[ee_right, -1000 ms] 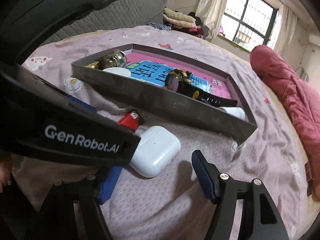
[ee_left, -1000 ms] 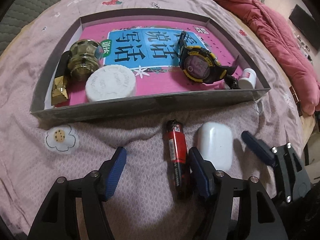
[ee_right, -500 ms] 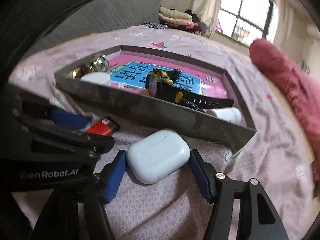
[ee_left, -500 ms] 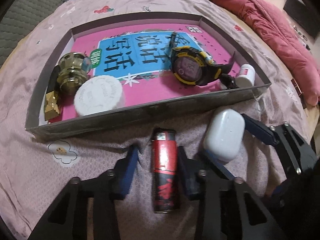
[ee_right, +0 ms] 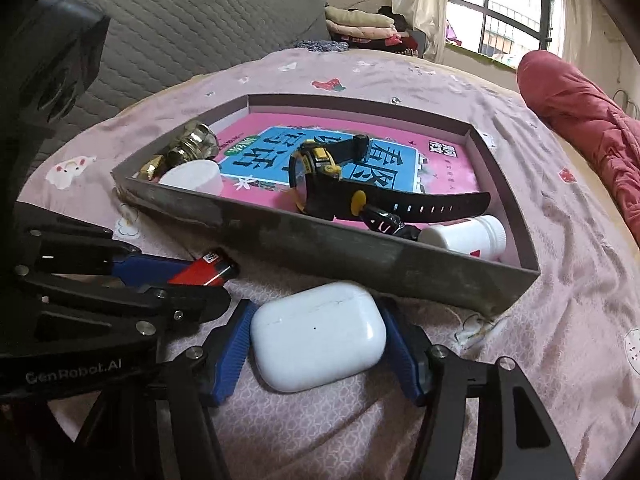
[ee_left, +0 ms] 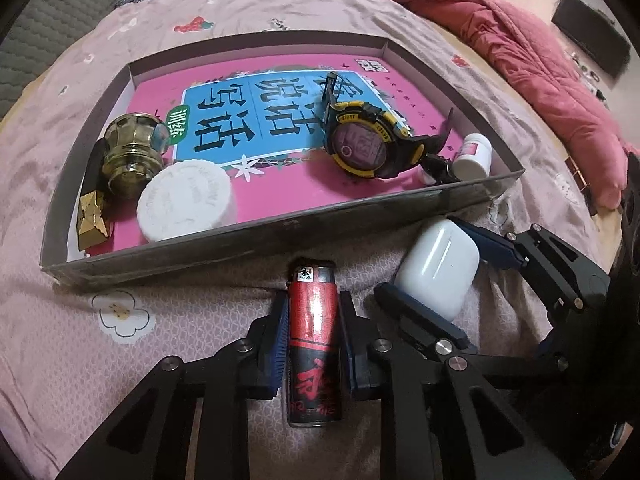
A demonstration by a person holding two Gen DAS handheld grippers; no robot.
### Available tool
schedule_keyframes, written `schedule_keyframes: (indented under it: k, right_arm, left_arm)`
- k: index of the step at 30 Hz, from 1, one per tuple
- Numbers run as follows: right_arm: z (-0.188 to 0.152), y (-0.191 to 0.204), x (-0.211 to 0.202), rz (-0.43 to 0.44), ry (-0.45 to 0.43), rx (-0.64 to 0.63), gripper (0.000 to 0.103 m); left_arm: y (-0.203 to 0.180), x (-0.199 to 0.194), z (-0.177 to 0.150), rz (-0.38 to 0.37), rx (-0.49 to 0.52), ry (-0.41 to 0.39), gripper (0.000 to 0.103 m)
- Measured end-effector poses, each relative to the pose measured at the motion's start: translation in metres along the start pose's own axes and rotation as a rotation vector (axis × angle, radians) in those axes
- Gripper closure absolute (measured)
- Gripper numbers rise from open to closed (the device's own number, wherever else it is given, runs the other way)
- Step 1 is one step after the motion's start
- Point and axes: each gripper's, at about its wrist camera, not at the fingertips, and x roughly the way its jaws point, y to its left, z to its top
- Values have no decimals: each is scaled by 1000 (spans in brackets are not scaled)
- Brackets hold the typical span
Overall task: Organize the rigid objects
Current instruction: 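Close left gripper on red lighter while right gripper grasps white earbud case, then carry red lighter into tray with left gripper while right gripper carries earbud case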
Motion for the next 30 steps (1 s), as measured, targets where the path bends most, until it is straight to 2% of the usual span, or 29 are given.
schedule_keyframes:
  k: [3,9,15,19,27,30]
  right_arm:
    - [-2,-2,-7,12,-4,7,41]
    - [5,-3,-23,26,-49,12,41]
    - [16,-10,-35,9,-97,39,41]
    - [22,-13,-36,13,-98,61,41]
    - [28,-9,-52,-14,-157,27,41]
    - [32,-16,-52,-22,-170,56,41]
  left_arm:
    - [5,-7,-3,-31,-22,-9,80]
    - [7,-28,-2,-40,-32,-51,80]
    - [17,-55,7,-27,-46,-106,80]
    - [22,-66,16,-13,-59,-136,80]
    - [24,-74,23,6,-65,-158,80]
    - [22,-76,27,9,-62,-167,80]
